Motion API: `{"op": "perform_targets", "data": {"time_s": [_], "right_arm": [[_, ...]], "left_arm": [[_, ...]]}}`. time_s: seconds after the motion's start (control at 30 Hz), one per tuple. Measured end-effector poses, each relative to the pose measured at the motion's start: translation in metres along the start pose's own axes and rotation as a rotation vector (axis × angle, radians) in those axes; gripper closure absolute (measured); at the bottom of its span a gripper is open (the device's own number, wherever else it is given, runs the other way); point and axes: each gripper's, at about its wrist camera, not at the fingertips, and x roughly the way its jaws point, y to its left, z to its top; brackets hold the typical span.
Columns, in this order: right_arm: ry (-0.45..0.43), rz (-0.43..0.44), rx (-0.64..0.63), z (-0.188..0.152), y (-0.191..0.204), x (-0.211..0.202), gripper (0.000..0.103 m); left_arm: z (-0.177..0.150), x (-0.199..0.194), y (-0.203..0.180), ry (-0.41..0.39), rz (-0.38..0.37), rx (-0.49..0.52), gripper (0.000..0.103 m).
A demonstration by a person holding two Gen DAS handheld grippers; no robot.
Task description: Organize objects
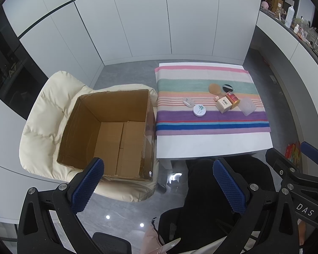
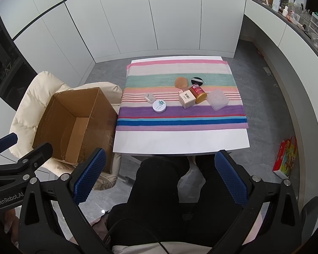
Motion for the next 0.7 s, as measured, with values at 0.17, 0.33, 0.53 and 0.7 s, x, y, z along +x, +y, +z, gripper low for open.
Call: {"op": "perform_targets", "data": {"time_s": [0.17,0.33,0.53,0.7], "right_arm": [[0.005,0.002,0.003,-0.0034,-0.0021,0.0021,0.0],[0.006,-0.001,0.002,-0.0023,-0.0024,0.0017,0.0],[0.008,-0.006,0.0,-0.0028,-0.0038,0.002,0.0],[0.005,-0.014,-0.006,-0.0033,-0.0049,0.0019,0.0]], "left_arm": [[0.0001,0.0007,-0.0012,0.003,0.003,0.004,0.0],[0.0013,0.0015,-0.0017,0.004,0.003,0.006,0.0],[0.0017,0.0021,-0.001,0.01,0.002,0.007,0.0],[0.0027,0.0028,-0.0036,0.01,0.011,0.004,0.0]]}}
